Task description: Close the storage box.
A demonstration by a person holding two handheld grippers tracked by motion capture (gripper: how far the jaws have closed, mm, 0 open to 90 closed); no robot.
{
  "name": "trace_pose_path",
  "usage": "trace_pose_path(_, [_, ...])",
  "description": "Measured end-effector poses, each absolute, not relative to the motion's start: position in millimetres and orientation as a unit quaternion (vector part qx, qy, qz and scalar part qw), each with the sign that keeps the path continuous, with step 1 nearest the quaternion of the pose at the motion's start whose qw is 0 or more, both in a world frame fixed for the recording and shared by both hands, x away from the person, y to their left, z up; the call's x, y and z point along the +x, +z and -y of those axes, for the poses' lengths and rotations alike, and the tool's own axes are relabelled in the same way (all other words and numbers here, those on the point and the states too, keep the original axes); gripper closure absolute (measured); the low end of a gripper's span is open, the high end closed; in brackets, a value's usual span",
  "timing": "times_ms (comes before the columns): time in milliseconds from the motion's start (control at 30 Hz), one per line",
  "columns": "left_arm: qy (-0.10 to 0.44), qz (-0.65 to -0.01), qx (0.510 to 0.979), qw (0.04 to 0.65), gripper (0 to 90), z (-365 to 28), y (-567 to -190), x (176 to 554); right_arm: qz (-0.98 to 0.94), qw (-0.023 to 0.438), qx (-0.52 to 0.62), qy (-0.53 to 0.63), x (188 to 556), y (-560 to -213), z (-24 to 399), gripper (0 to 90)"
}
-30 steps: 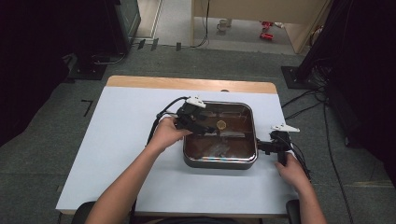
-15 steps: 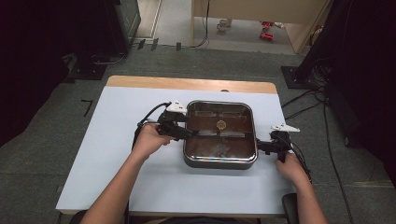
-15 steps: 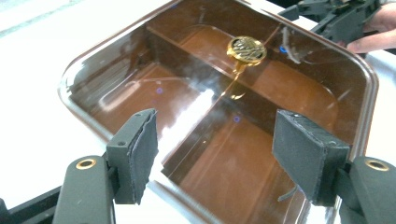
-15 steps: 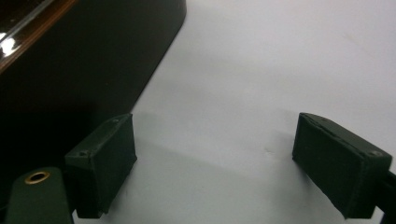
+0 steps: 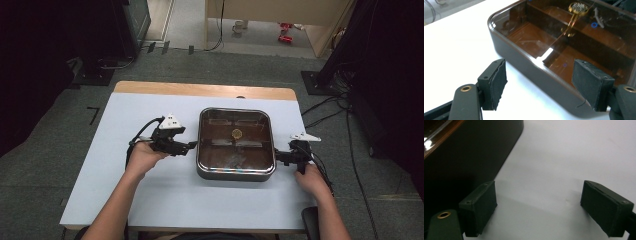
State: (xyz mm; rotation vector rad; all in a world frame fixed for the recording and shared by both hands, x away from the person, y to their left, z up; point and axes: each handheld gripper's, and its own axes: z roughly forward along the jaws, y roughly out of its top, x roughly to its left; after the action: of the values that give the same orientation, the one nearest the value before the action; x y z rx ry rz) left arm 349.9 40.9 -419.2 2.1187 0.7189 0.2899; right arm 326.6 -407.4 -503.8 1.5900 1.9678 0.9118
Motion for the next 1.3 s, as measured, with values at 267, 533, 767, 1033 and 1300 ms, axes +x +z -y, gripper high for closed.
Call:
trace_pose_path(267, [0.118, -0.301, 0.849, 0.418, 25.4, -62.0, -436.5, 343.9, -0.713, 0.224, 0.576, 0.330, 326.6, -503.8, 407.4, 13.2])
trace_pose_path(533, [0.137, -0.330, 0.853, 0.380, 25.0, -75.8, -464.5, 341.3, -0.713, 0.224, 0.576, 0.330, 326.6, -503.7, 407.4, 13.2])
trace_pose_path(767, [0.121, -0.333, 0.869, 0.345, 25.0, -78.0, -482.5, 335.1, -0.713, 0.224, 0.576, 0.330, 326.6, -503.7, 407.4, 13.2])
trace_pose_path(1033, [0.116, -0.343, 0.868, 0.341, 24.4, -75.1, -488.6, 323.7, -0.713, 0.224, 0.576, 0.330, 326.6, -503.7, 407.3, 13.2])
trace_pose_path(1300, [0.161, -0.374, 0.838, 0.362, 22.7, -70.5, -497.1, 306.1, -0.713, 0.224, 0.576, 0.330, 326.6, -503.8, 407.3, 13.2])
